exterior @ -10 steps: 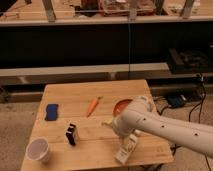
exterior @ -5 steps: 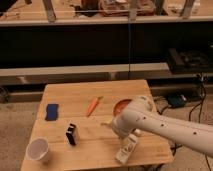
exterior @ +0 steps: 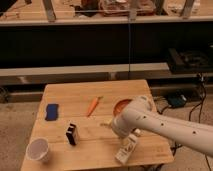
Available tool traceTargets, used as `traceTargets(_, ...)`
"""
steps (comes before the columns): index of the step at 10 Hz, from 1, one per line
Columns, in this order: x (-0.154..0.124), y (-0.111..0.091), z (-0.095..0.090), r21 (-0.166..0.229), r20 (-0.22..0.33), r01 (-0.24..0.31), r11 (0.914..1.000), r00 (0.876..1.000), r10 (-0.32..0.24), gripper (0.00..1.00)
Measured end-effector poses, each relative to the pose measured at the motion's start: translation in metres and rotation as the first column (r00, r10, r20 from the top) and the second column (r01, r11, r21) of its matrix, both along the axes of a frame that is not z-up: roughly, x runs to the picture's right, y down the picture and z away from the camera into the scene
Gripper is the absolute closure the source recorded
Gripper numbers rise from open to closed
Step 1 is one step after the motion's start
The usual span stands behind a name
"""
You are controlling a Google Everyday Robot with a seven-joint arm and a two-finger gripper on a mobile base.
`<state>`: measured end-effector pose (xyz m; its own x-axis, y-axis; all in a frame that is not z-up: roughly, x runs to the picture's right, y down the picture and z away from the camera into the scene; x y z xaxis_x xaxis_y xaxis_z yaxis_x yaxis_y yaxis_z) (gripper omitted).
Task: Knock the eraser over
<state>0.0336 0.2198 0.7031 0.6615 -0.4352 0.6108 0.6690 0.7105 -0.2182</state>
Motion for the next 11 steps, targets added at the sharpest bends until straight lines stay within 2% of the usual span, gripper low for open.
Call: traceTargets(11,-0.006,0.0064,0.0007,-0.023,0.062,0.017,0.9996,0.998,-0.016,0.2)
